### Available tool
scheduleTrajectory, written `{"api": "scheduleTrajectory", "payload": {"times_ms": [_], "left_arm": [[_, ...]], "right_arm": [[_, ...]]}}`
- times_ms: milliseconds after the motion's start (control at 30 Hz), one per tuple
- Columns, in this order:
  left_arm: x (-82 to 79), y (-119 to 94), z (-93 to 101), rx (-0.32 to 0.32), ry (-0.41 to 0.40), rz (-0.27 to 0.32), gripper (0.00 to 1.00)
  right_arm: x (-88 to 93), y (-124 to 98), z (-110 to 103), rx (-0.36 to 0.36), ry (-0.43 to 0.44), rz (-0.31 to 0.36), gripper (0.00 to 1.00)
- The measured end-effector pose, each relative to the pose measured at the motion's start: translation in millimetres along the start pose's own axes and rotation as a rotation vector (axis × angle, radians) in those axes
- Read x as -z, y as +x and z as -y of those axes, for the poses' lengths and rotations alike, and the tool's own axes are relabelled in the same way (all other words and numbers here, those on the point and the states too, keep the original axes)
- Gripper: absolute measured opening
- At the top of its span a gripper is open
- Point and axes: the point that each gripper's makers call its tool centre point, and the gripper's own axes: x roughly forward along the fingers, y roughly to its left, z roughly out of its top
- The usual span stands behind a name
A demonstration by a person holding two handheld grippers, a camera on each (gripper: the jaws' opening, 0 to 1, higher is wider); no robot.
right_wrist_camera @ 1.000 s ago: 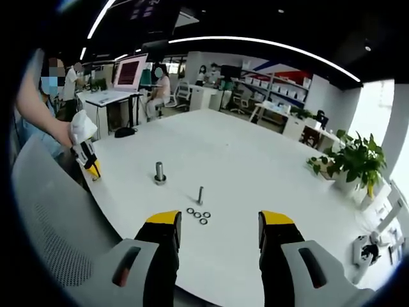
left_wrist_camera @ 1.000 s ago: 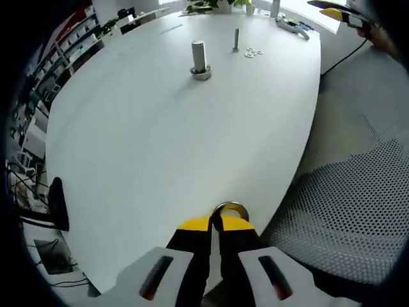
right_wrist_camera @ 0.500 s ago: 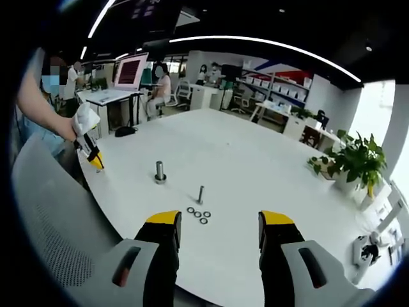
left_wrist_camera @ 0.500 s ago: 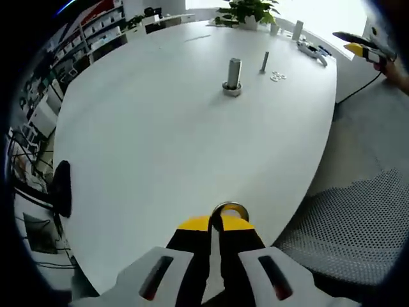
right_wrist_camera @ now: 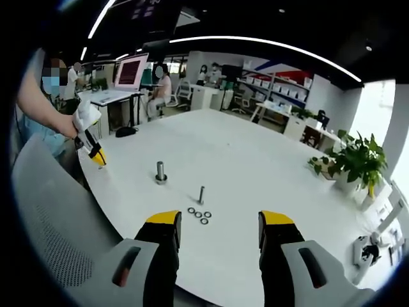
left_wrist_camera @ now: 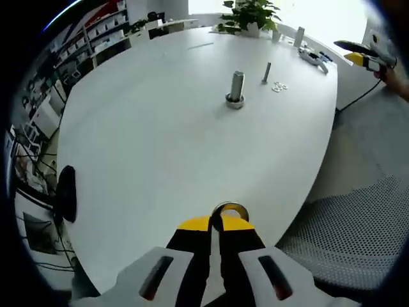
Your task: Place the washer onto the threaded stud by aligning its center hole with the stud, sliding it down to the base, and recovering from edge contact or off-axis alignment until the washer reaches the visible bottom stop.
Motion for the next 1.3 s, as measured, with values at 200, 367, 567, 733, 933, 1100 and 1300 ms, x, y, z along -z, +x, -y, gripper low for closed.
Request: {"api": "scheduleTrajectory", "payload": {"times_ms": [200,367,567,733,933,1100,1300], "left_arm": [[-10.7,-4.8,-3.0,-0.008,0.010,0.017,0.01],[-21.7,-10.4,-7.0,-0.013,0.025,0.031,0.01],[-38.7,-18.5,-9.0,-0.021,0.049,0.053,0.01],[-51.4,-24.6,-9.1,-0.023,0.066,0.066,0.01],[-66.5,-27.0,-7.7,-0.025,0.092,0.074,0.01],[-81.2,-29.6,-9.6,-0.028,0.114,0.084,0.01],[-92.5,-32.5,-14.4,-0.032,0.121,0.089,0.01]], "right_arm": [[-0.5,-0.5,-1.6,-0.001,-0.001,-0.002,0.51],[-0.9,-0.7,-1.8,0.000,-0.001,-0.002,0.51],[2.7,1.5,1.8,-0.002,-0.003,-0.001,0.51],[3.6,2.1,0.0,-0.004,-0.003,0.000,0.51],[-0.6,-0.6,0.2,0.000,0.006,0.010,0.51],[-0.8,-0.6,-1.2,-0.004,0.010,0.014,0.51],[-0.1,-0.5,-1.0,-0.008,0.014,0.014,0.51]]}}
